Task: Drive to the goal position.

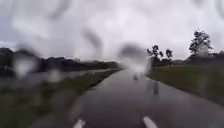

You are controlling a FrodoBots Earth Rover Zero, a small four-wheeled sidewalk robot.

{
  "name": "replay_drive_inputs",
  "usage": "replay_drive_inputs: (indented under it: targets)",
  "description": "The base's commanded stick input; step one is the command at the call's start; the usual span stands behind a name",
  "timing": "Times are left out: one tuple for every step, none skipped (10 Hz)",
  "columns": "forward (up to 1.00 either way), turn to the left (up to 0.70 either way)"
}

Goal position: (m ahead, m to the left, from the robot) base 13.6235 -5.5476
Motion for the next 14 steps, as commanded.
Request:
replay_drive_inputs:
  targets:
    - [0.85, 0.0]
    - [0.85, 0.0]
    - [0.85, 0.0]
    - [0.85, 0.0]
    - [0.85, 0.0]
    - [0.85, 0.0]
    - [0.85, 0.0]
    - [0.85, 0.0]
    - [0.85, 0.0]
    - [0.85, 0.0]
    - [0.85, 0.0]
    - [0.85, 0.0]
    - [0.85, 0.0]
    - [0.85, 0.0]
